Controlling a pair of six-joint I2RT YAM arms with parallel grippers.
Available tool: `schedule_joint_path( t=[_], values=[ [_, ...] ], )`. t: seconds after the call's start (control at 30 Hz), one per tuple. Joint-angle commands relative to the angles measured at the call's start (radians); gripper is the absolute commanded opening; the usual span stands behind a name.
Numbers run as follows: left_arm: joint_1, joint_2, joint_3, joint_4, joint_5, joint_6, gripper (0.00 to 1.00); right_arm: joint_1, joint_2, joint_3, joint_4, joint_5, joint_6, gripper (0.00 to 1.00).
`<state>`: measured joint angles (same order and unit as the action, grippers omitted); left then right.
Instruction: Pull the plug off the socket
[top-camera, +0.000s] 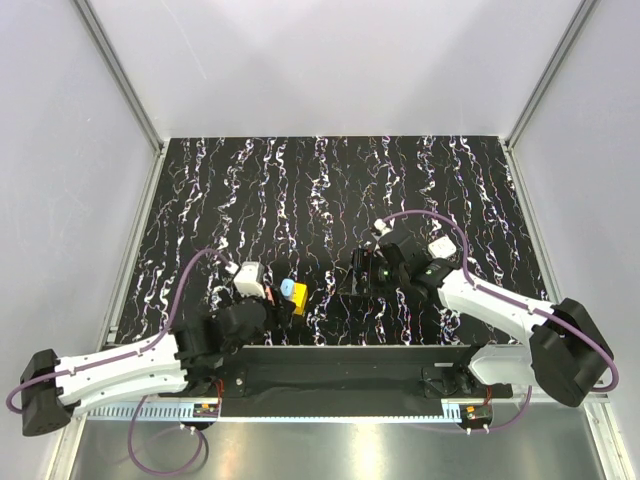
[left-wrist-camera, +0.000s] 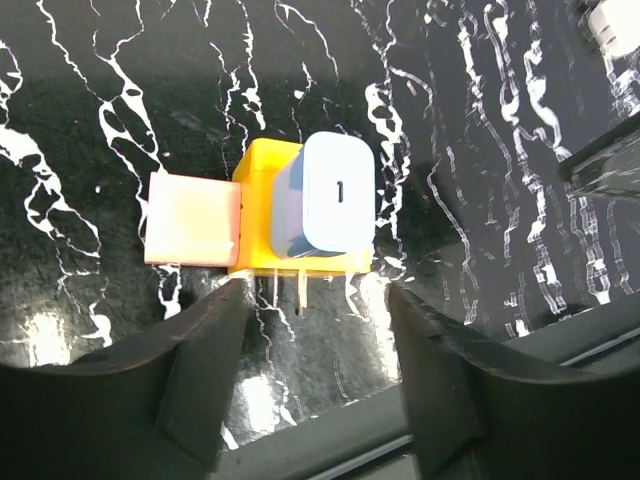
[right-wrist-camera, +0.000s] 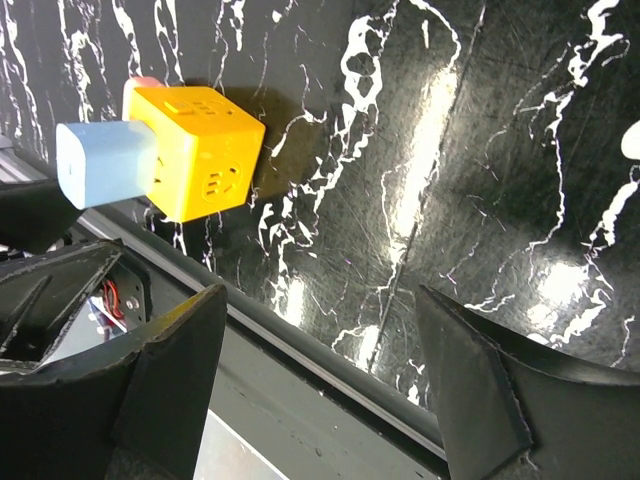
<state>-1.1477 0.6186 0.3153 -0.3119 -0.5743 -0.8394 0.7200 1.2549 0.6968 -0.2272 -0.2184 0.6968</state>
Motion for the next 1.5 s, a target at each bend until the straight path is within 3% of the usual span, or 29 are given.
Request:
schedule_joint_path(
  t=[0.0,0.1,0.27,0.6,0.87,1.07,1.27,1.4,1.47],
  values=[
    [-0.001,0.049,0.002,0.094,-0.01,0.046,0.71,0.007,-0.037,0.029,-0.009,0.01,-0.033,0.82],
    [-0.001,0.11,0.025,0.079,-0.028,0.028,0.85,0.007,-0.071,0.014,-0.012,0.014,-0.039,0.83],
    [0.003,0.15,-0.011,0.171,-0.022,0.054,0.91,0.009,-0.109,0.0,-0.012,0.011,-0.046,0.84],
    [0.029,0.231,-0.033,0.309,0.05,0.105,0.92,0.007,-0.115,0.003,-0.018,0.011,-0.048,0.84],
    [0.028,0.361,-0.002,0.479,0.145,0.073,0.84,0.007,-0.112,-0.002,-0.018,0.017,-0.056,0.84],
    [-0.003,0.377,-0.015,0.562,0.149,0.016,0.82,0.007,-0.104,0.001,-0.02,0.019,-0.062,0.84],
    [-0.012,0.441,-0.021,0.747,0.281,0.072,0.86,0.009,-0.086,0.023,-0.029,0.017,-0.071,0.84],
    [-0.012,0.371,-0.028,0.757,0.327,0.105,0.88,0.009,-0.094,0.035,-0.044,0.017,-0.079,0.85],
    [-0.012,0.271,-0.025,0.64,0.314,0.12,0.93,0.009,-0.104,0.035,-0.055,0.022,-0.086,0.85]
  ],
)
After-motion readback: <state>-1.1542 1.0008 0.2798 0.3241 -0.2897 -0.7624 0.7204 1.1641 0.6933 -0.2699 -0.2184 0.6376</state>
